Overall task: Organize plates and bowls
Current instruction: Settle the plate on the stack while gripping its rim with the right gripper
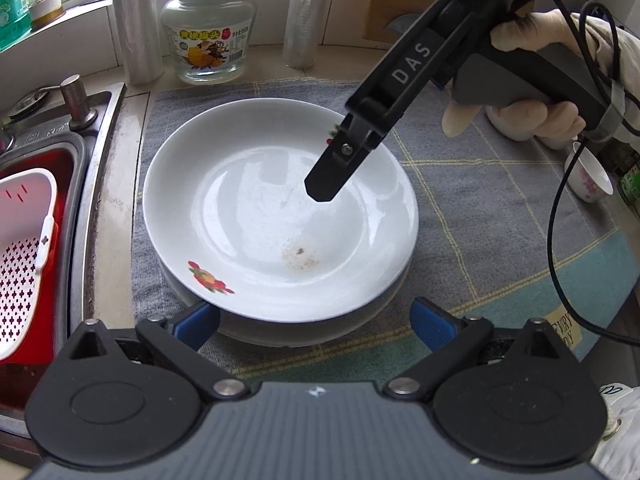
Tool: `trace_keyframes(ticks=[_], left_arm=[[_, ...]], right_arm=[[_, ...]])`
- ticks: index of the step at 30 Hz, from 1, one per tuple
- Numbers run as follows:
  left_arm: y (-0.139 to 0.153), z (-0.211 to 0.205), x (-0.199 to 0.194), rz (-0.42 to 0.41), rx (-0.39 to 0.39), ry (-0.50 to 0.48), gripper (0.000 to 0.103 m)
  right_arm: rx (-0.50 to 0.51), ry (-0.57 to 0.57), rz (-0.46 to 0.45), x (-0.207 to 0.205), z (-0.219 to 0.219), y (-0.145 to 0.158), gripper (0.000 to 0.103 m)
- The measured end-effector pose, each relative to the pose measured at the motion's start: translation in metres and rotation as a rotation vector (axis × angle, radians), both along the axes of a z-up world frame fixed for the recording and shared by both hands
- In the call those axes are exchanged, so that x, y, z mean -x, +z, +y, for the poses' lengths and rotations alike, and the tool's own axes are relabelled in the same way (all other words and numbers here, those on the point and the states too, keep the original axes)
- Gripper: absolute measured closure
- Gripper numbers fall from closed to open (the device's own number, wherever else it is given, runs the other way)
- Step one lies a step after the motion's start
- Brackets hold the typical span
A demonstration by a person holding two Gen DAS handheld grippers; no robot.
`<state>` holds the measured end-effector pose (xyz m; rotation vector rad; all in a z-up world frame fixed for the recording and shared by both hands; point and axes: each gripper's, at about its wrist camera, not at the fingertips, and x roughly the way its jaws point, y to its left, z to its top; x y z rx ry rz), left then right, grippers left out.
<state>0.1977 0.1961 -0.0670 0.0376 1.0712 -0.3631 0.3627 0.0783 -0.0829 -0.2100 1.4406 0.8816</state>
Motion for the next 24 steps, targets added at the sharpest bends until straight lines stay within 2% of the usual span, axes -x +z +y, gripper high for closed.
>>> trace_keyframes(ticks=[24], left_arm=[[-0.0014,0.0018,0.0060,0.025,0.012,0.038,0.003]], right_arm=[[0.004,0.010,-0.016,0.0063,0.0008,0.0023,0.001]])
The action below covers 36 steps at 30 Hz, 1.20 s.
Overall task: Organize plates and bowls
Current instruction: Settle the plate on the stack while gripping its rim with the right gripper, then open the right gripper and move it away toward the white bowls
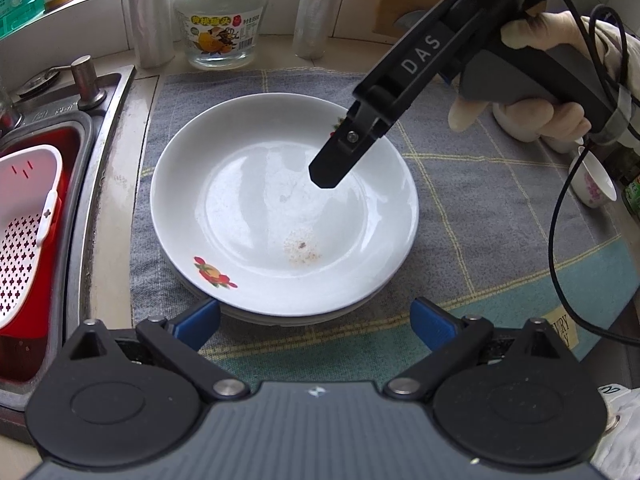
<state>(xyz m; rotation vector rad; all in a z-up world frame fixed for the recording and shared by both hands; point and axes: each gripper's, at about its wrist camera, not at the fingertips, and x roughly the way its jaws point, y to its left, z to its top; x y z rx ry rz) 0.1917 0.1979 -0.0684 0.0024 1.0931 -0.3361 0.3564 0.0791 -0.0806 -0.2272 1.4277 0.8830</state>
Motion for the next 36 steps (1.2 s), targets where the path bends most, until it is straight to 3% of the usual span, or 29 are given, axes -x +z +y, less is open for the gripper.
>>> trace_keyframes(ticks=[4,9,18,23,29,31,36], left_arm=[[0.011,-0.004,0.002,-0.077,-0.013,-0.043,0.004],[0.009,-0.011,0.001,-0.103,-0.043,-0.058,0.003],[0.010,-0.001,0.006,-0.198,-0.045,0.002,0.001],[0.014,0.004,0.008,-0.258,-0.046,0.022,0.001],[0.009,0.002,0.007,-0.252,-0.062,0.012,0.001],[0.008,0.001,0.008,-0.252,-0.054,0.001,0.001],[0.008,-0.008,0.007,-0.251,0.012,-0.064,0.001]], right_arm=[[0.006,0.005,-0.005,0.001,0.002,0.000,0.001],[0.005,0.002,-0.015,0.003,0.002,0.000,0.001],[0.022,0.007,-0.107,0.023,0.000,0.004,0.001],[0.037,-0.021,-0.251,0.048,-0.009,0.012,0.001],[0.055,-0.094,-0.472,0.084,-0.027,0.019,0.000],[0.066,-0.159,-0.560,0.096,-0.038,0.021,0.000],[0.084,-0.382,-0.670,0.125,-0.079,0.025,0.000]])
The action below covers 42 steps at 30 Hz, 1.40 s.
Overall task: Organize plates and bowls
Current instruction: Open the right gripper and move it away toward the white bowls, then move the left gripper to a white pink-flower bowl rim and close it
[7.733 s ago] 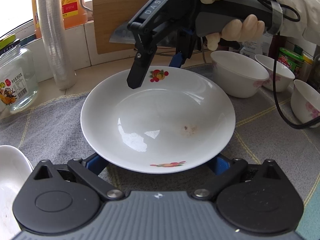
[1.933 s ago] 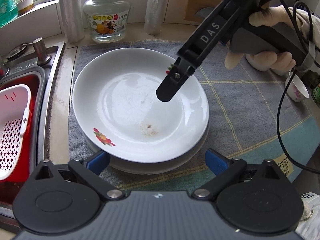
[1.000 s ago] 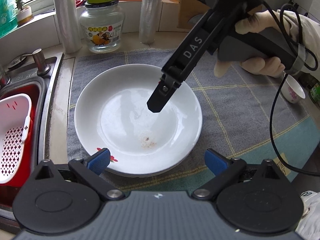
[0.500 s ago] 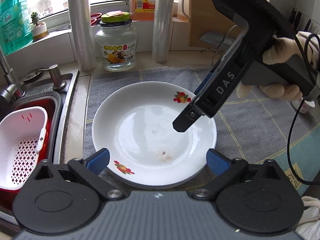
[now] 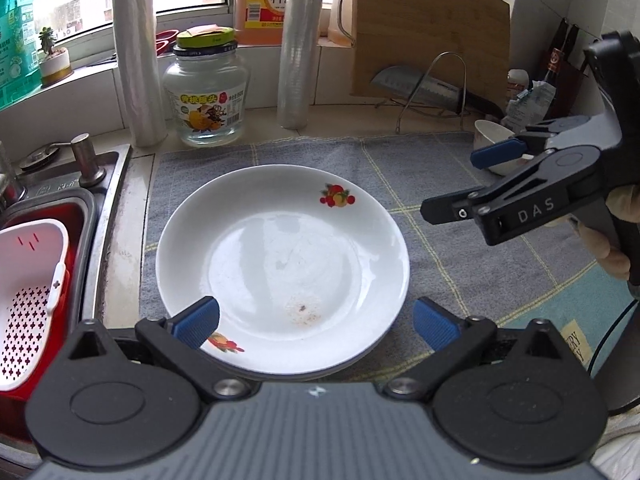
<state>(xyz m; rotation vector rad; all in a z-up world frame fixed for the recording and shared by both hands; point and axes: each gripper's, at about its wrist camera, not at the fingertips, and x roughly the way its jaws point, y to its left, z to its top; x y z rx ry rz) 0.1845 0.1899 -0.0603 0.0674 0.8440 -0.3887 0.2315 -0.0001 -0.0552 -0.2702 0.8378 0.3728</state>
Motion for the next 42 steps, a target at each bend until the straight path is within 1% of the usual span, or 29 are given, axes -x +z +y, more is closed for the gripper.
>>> trace_keyframes(ticks=[4,8,10,15,19,22,25,29,32,34,38,42], left_arm=[[0.005,-0.025,-0.002,-0.039,-0.010,-0.066,0.001],[0.010,-0.060,-0.004,-0.056,0.015,-0.123,0.001],[0.010,-0.082,-0.005,-0.060,0.014,-0.140,0.001],[0.010,-0.146,-0.007,-0.062,0.013,-0.166,0.001],[0.010,-0.195,-0.006,-0.058,0.038,-0.171,0.001],[0.011,-0.233,-0.003,-0.074,0.031,-0.184,0.001],[0.009,-0.266,-0.002,-0.082,0.023,-0.197,0.001],[0.004,-0.304,-0.007,-0.062,0.024,-0.213,0.001],[0.000,-0.330,-0.014,-0.049,0.022,-0.228,0.001],[-0.003,-0.346,-0.020,-0.038,0.026,-0.240,0.001],[-0.004,-0.372,-0.034,-0.021,0.029,-0.263,0.001],[-0.004,-0.395,-0.049,-0.006,0.037,-0.292,0.001]], right_arm=[[0.014,-0.147,-0.031,0.026,-0.039,-0.005,0.000],[0.016,-0.226,-0.028,0.049,-0.078,-0.009,0.000],[0.014,-0.259,-0.035,0.059,-0.100,-0.010,0.000],[-0.014,-0.320,-0.025,0.080,-0.162,-0.016,0.000],[-0.001,-0.357,-0.032,0.098,-0.218,-0.022,0.000],[-0.004,-0.383,-0.021,0.107,-0.259,-0.028,0.000],[0.009,-0.404,-0.029,0.111,-0.293,-0.033,0.000],[0.022,-0.395,-0.060,0.112,-0.325,-0.039,0.000],[0.036,-0.371,-0.092,0.110,-0.341,-0.044,0.000],[0.027,-0.349,-0.104,0.108,-0.348,-0.047,0.000],[0.019,-0.292,-0.124,0.101,-0.355,-0.051,0.000],[0.033,-0.237,-0.144,0.094,-0.355,-0.056,0.000]])
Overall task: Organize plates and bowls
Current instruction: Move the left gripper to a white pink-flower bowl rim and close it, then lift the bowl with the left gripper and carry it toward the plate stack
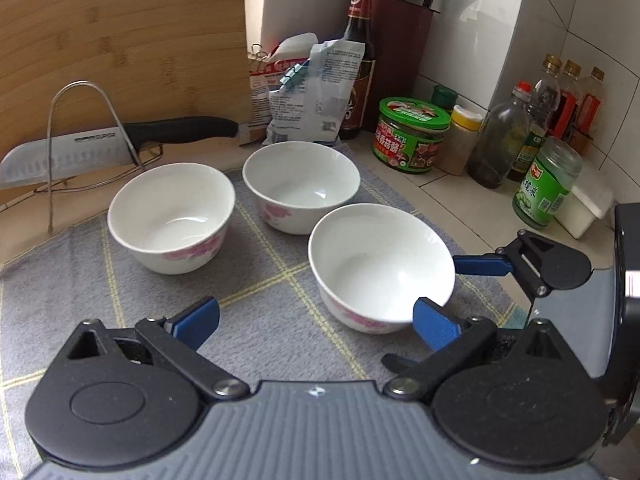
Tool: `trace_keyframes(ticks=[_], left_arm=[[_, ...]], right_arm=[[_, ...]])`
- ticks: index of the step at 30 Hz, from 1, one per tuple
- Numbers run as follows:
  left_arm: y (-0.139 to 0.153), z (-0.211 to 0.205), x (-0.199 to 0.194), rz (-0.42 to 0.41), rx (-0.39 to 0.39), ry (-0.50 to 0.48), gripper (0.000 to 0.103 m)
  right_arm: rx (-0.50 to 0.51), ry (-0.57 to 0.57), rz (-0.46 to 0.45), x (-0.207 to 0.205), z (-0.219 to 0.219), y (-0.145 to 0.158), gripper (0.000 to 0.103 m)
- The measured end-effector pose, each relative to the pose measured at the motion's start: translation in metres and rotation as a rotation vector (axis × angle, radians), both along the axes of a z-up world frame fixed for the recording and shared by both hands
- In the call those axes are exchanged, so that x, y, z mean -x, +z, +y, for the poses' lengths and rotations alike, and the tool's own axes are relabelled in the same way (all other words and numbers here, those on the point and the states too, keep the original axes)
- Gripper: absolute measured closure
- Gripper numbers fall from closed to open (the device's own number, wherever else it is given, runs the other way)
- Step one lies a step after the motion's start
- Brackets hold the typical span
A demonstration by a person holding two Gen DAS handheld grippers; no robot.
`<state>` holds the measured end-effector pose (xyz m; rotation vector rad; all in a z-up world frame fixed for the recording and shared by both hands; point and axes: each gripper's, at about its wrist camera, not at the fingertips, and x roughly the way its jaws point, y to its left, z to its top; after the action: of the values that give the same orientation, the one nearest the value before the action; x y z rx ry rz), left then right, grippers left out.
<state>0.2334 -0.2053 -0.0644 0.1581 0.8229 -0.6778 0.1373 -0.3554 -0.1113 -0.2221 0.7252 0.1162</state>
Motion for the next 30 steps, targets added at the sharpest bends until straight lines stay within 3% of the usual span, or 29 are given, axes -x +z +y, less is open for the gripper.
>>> trace_keyframes(ticks=[5,9,15,17,23,30], left_arm=[[-0.001,-0.026,-0.020,0.013,0.013,-0.035,0.001],[-0.009,-0.043,-0.034,0.069,0.013,-0.069,0.004],[-0.017,-0.057,-0.047,0.109,-0.009,-0.106,0.015],[-0.020,-0.059,-0.052,0.135,-0.007,-0.113,0.024],[-0.022,-0.062,-0.058,0.162,0.003,-0.131,0.032],[-0.021,-0.063,-0.059,0.166,0.003,-0.136,0.032]], right_arm=[[0.017,0.044,-0.022,-0.010,-0.002,-0.003,0.000],[0.017,0.066,-0.033,-0.016,-0.004,-0.004,0.000],[0.008,0.094,-0.040,-0.019,-0.005,-0.004,0.002],[0.005,0.103,-0.042,-0.019,-0.005,-0.005,0.005],[0.000,0.121,-0.039,-0.020,-0.004,-0.005,0.009],[-0.003,0.118,-0.028,-0.021,-0.004,-0.003,0.010]])
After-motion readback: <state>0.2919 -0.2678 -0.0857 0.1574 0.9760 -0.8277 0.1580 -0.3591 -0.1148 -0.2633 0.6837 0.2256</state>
